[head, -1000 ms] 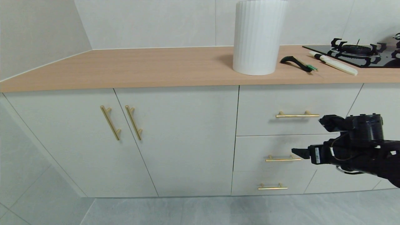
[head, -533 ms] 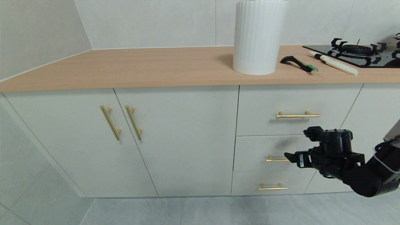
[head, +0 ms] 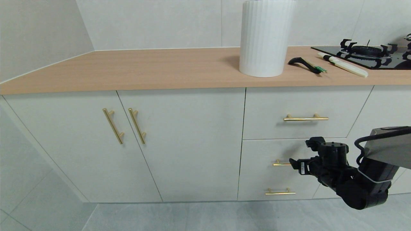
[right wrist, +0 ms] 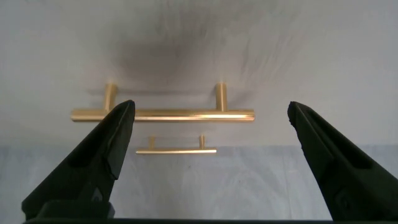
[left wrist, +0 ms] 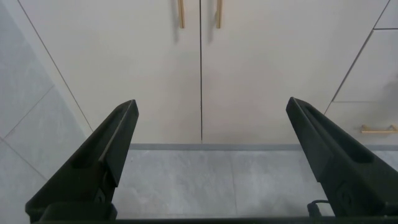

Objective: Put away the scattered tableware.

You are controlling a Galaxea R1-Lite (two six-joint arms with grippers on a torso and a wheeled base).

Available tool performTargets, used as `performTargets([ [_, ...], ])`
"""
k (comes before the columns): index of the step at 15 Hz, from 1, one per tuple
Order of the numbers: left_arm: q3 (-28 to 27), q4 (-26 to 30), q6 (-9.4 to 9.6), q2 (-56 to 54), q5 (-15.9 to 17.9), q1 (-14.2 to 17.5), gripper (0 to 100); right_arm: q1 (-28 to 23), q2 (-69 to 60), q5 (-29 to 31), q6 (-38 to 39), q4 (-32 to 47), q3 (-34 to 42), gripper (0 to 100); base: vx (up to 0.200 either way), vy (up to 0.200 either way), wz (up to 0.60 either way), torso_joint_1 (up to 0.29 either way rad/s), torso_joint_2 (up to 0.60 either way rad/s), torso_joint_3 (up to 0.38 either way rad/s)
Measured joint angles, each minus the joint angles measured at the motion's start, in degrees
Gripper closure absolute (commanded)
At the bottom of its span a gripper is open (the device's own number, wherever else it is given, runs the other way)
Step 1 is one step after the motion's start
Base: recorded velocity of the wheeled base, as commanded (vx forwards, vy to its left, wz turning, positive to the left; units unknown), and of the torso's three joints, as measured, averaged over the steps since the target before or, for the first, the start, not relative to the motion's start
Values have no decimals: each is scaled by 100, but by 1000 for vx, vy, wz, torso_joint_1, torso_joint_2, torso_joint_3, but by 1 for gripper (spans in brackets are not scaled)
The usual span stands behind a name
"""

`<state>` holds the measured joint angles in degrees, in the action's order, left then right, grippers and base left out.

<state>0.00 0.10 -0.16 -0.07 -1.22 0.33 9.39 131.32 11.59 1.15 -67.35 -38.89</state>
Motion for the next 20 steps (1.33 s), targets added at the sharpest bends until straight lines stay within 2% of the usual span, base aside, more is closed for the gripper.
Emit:
performTargets([
  [4,0,0,0,0,0,0,0,11,347,302,22,-91,-258,0,0,0,0,0,0,0],
  [13,0,0,0,0,0,0,0,105,791,422,27,-336,-490,0,0,0,0,0,0,0],
  [20,-2,0,0,0,2,0,0,102,685,390,24,115,-364,0,0,0,0,0,0,0],
])
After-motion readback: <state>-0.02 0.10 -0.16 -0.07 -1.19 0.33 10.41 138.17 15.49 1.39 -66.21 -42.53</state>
